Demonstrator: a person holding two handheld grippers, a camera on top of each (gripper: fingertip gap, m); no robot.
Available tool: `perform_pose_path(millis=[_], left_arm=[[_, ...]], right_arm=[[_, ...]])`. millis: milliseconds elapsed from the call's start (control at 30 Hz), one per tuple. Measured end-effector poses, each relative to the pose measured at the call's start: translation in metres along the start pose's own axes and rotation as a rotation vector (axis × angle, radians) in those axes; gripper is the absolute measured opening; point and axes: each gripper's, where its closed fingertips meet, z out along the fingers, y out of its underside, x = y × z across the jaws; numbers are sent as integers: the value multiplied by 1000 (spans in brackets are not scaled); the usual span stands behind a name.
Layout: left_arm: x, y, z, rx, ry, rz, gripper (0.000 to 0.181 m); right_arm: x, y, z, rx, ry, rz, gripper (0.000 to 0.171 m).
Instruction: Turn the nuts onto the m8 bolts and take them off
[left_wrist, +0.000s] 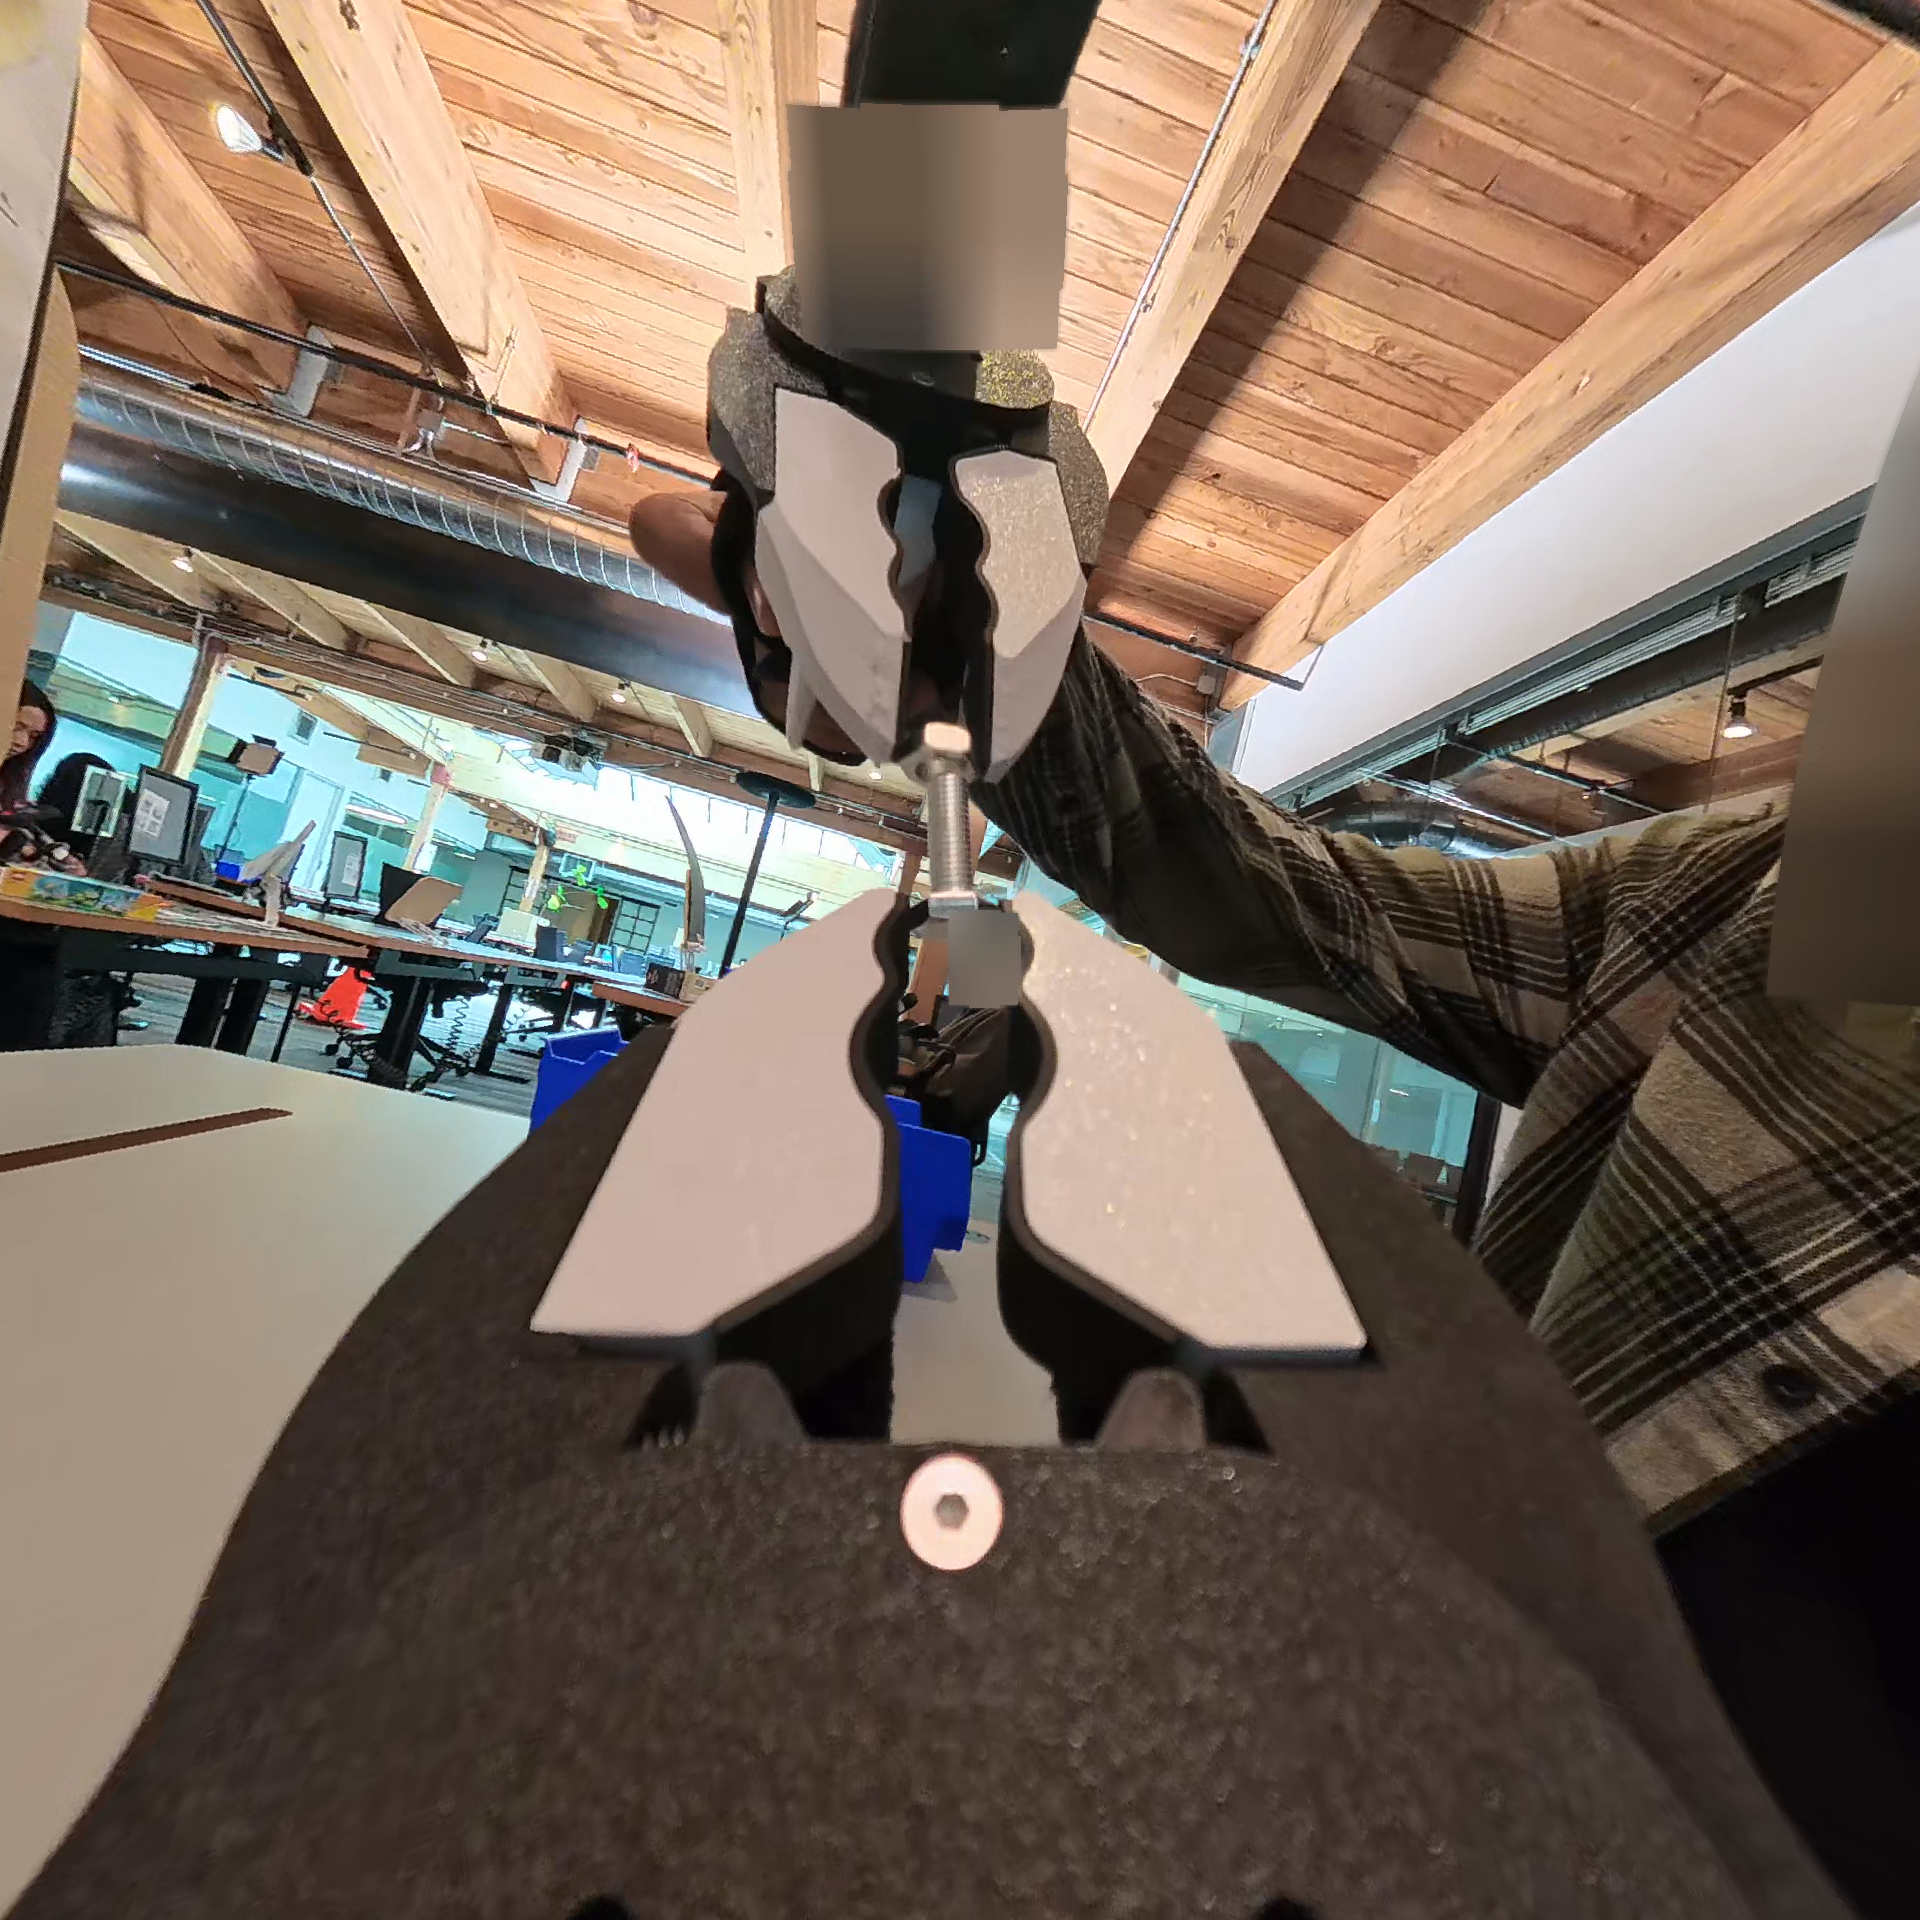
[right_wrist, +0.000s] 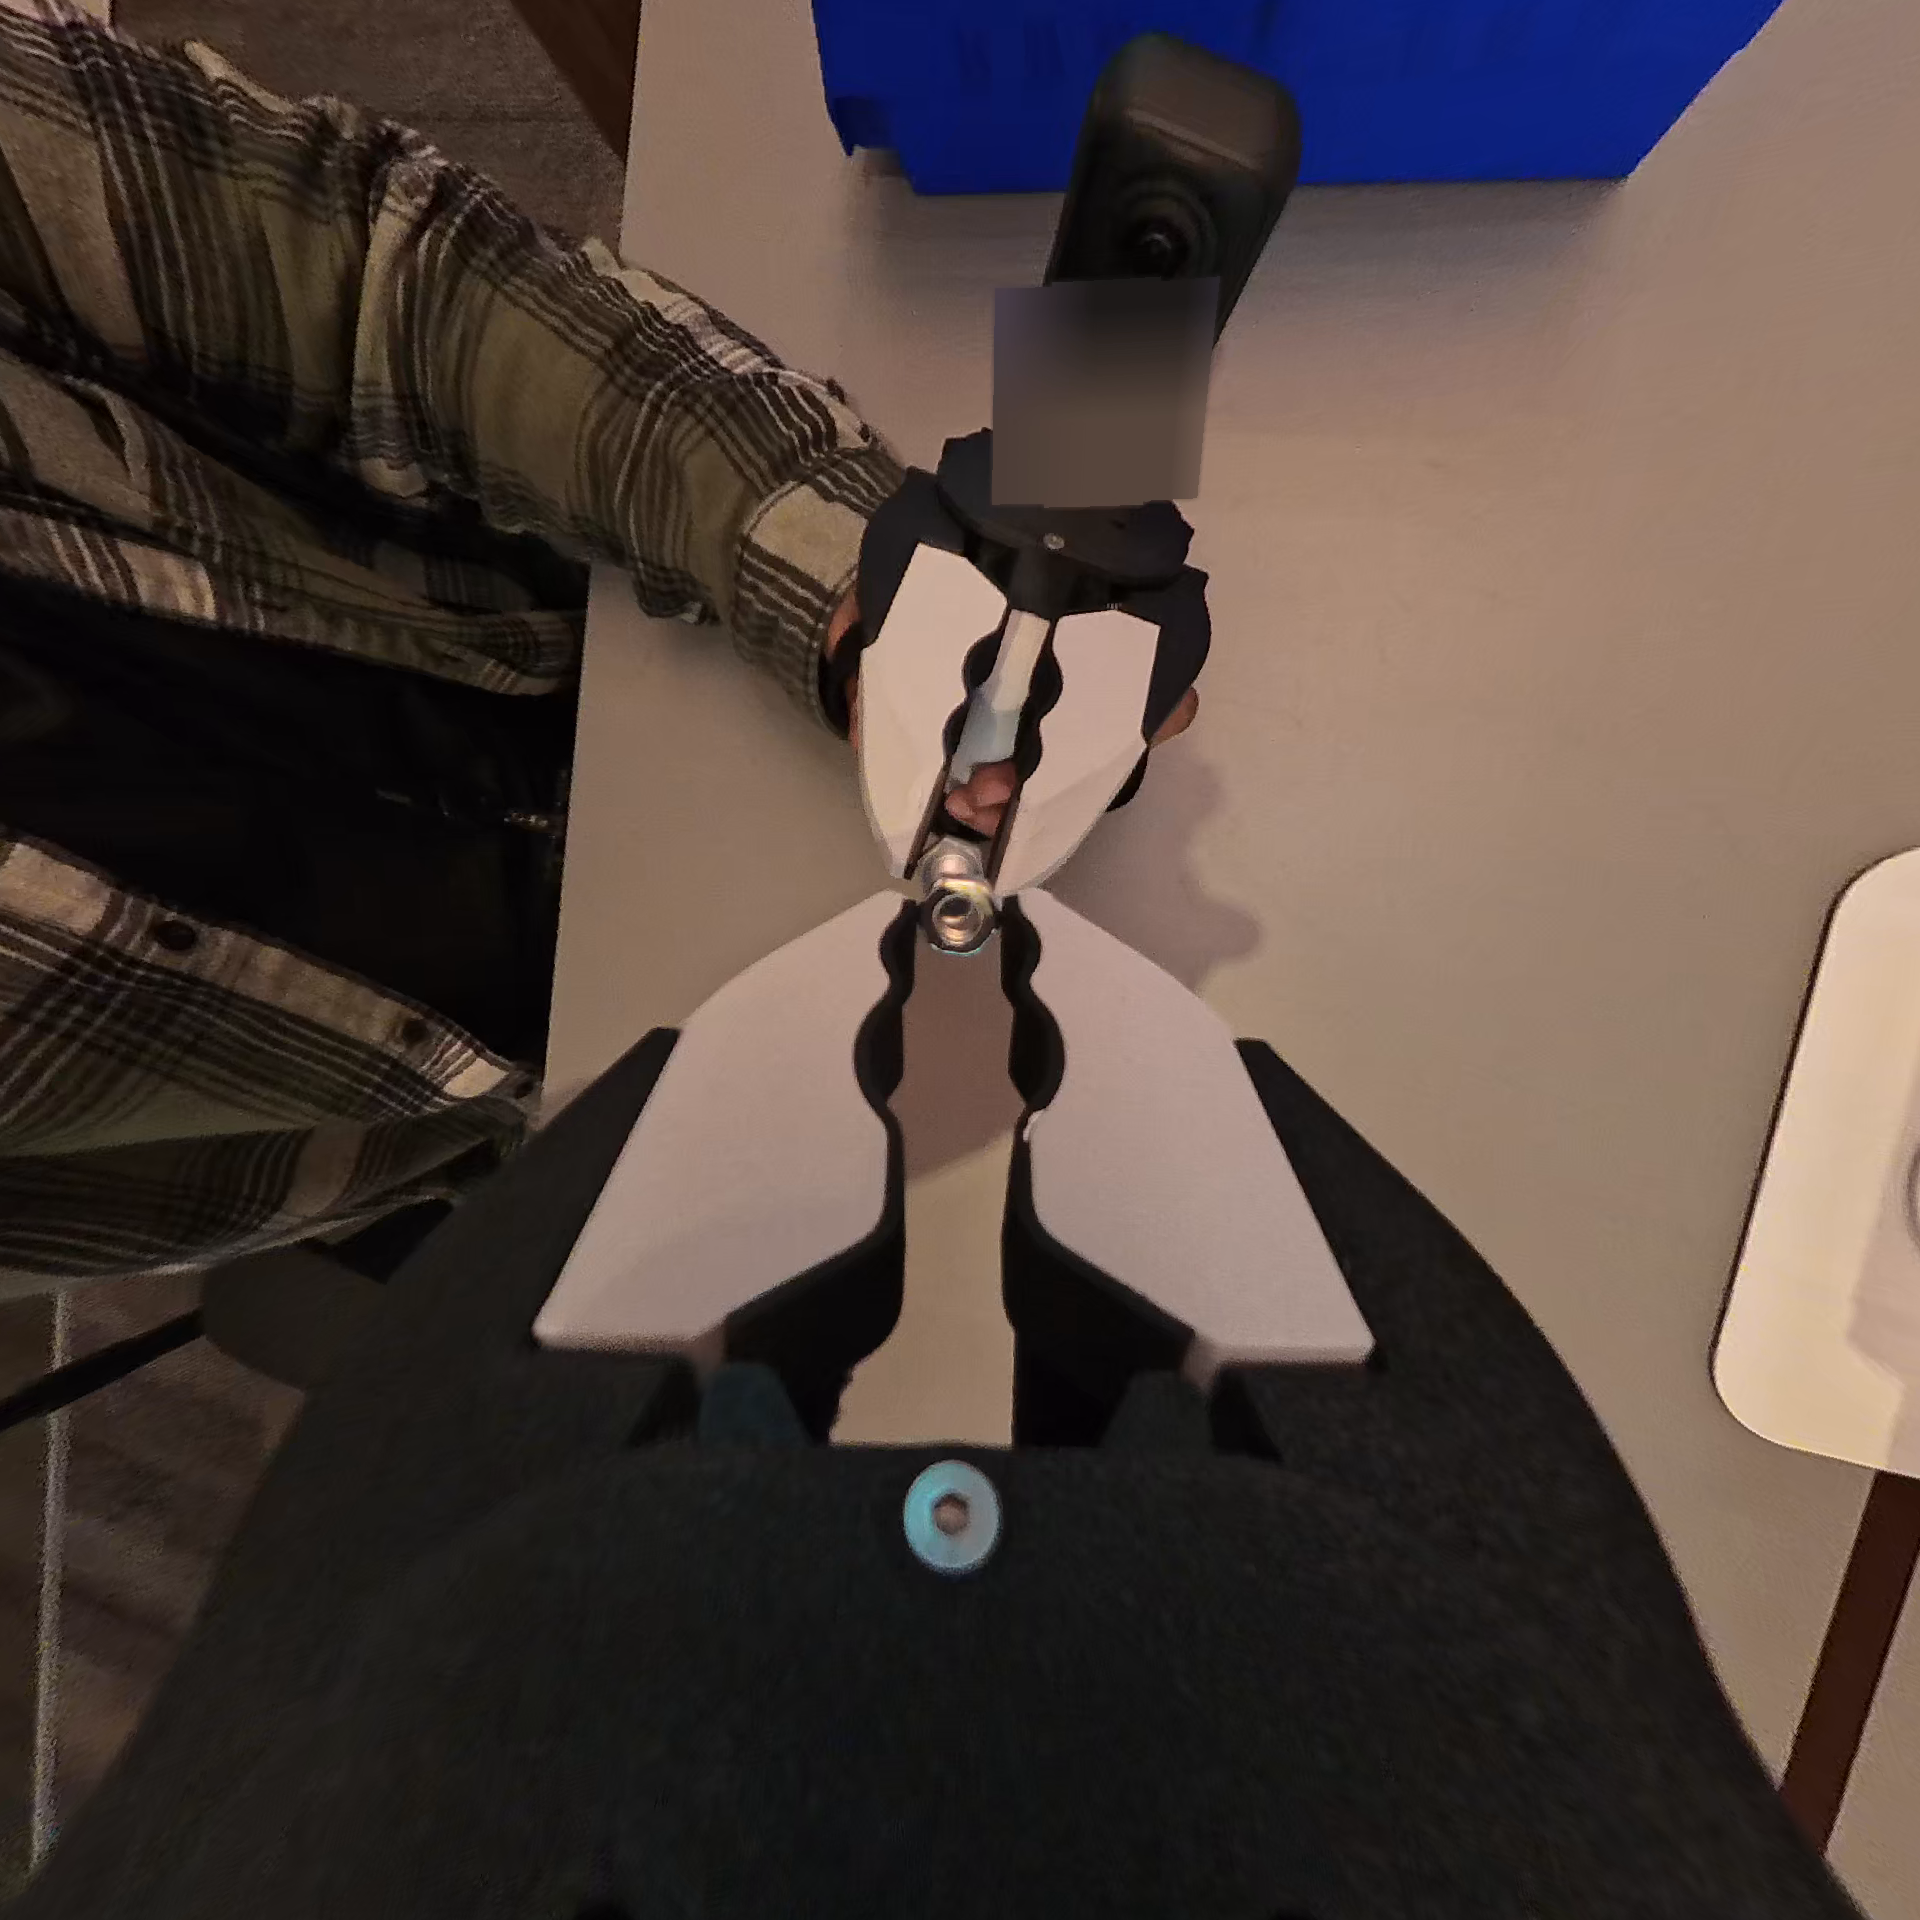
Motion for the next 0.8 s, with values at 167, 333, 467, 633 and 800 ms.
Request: perform_pose_path(millis=[167,333,467,633,800], left_arm=[[-1,0,0,-6,-10,11,14],[-2,-1,-1,-12,-35,37,15],[-3,-2,-2,-12,-50,56,14],[-6,-4,-4,-21,-106,117,14],[-6,-8,-6,-17,-124,142,14]], right_arm=[[2,0,1,-17,-17,10,15],[2,1,4,-51,-19,19,15],[3,-2,5,-50,-14,49,15],[7,-4,5,-61,-4,205,15],[8,-7,5,-76,-1,296,15]])
